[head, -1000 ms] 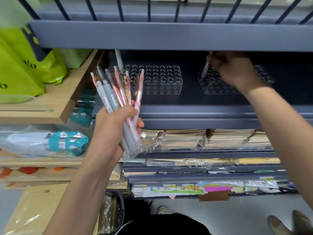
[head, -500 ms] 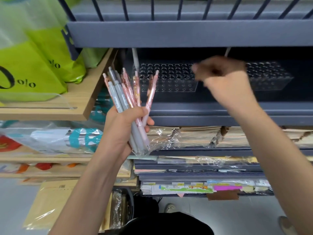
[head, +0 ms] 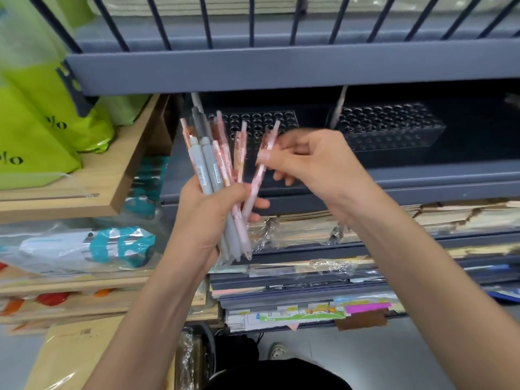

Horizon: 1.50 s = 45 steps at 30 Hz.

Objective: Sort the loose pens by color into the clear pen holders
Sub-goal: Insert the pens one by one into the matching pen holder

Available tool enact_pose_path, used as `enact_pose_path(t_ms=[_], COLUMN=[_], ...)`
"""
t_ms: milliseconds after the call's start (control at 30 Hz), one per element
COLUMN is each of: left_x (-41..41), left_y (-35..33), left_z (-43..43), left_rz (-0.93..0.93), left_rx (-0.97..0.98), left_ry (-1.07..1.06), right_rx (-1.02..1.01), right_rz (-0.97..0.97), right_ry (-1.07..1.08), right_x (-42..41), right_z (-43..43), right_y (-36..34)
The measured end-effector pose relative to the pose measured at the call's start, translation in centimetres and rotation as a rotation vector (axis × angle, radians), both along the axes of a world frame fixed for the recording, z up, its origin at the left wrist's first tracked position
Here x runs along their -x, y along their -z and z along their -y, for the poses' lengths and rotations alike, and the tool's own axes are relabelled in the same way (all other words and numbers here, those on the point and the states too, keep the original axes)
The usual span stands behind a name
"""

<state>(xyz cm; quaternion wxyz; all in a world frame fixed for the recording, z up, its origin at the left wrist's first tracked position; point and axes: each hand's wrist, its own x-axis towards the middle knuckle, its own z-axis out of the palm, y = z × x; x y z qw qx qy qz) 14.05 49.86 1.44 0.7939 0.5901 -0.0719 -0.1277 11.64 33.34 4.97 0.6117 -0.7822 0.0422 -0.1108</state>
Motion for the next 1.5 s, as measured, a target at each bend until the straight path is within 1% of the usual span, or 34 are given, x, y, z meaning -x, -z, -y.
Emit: enact_pose_path(t_ms=[100, 167, 300, 367, 433, 500, 567, 633, 667, 700, 767, 900, 1067, 1200, 1233, 1300, 1333, 1400, 1500], left_x=[-0.1, -0.2, 0.0, 0.2, 0.4, 0.5, 0.5, 0.5, 0.5, 0.5, 0.3, -0.4, -0.9, -1.0, -0.9, -0.9, -0.9, -0.9, -0.9], left_y=[0.1, 0.3, 0.5, 0.6, 0.7, 0.7, 0.8, 0.8, 0.8, 0.8, 0.6, 0.4, 0.5, 0.5, 0.5, 0.6, 0.6, 0.5, 0.4], left_z=[1.0, 1.5, 2.5, 3.0, 3.5, 3.8, 4.0, 4.1, 4.2, 4.2, 4.3, 4.6, 4.3, 4.3, 4.2, 4.2, 4.2, 4.1, 4.2], left_rz=[-0.057, -0.064, -0.085, -0.093, -0.093, -0.103, -0.107, -0.101, -0.094, -0.095, -0.093, -0.079, -0.075, -0.087, -0.088, -0.085, -0.083, -0.078, -0.075], left_rx=[0.03, 0.02, 0.018, 0.02, 0.023, 0.031, 0.028, 0.021, 0.023, 0.025, 0.022, 0.061, 0.071, 0.083, 0.081, 0.071, 0.068, 0.065, 0.059], left_ry=[-0.025, -0.024, -0.036, -0.036, -0.036, -0.057, -0.075, -0.087, -0.088, -0.086, -0.089, -0.096, -0.095, -0.109, -0.111, -0.116, -0.12, -0.123, -0.117], right_rx=[-0.171, -0.241, -0.231, -0.211, -0.161, -0.025, 0.241, 0.48, 0.562, 0.601, 0.622, 0.665, 0.438, 0.37, 0.382, 0.486, 0.563, 0.731, 0.971], right_rz=[0.12, 0.249, 0.497, 0.579, 0.597, 0.531, 0.393, 0.255, 0.187, 0.131, 0.115, 0.223, 0.234, 0.266, 0.277, 0.278, 0.235, 0.088, -0.09], right_ry=[0.035, 0.142, 0.447, 0.494, 0.487, 0.513, 0.562, 0.552, 0.534, 0.507, 0.456, 0.364, 0.318, 0.321, 0.326, 0.356, 0.367, 0.317, 0.174], right_x=[0.7, 1.0, 0.6, 0.3, -0.4, -1.2, -1.9, -2.4, -2.8, -3.1, -4.0, -5.4, -6.5, -6.6, -6.5, -6.1, -5.6, -4.2, -2.5], right_z=[2.4, 4.6, 9.1, 10.8, 12.0, 12.7, 13.2, 13.7, 13.9, 14.0, 14.0, 13.8, 14.6, 14.8, 14.7, 14.7, 14.8, 15.2, 15.6], right_y=[-0.6, -1.1, -1.3, -1.0, -0.7, -0.6, -0.8, -0.6, -0.7, -0.9, -1.2, -1.0, -0.1, 0.2, 0.3, 0.4, 0.4, 0.3, 0.3])
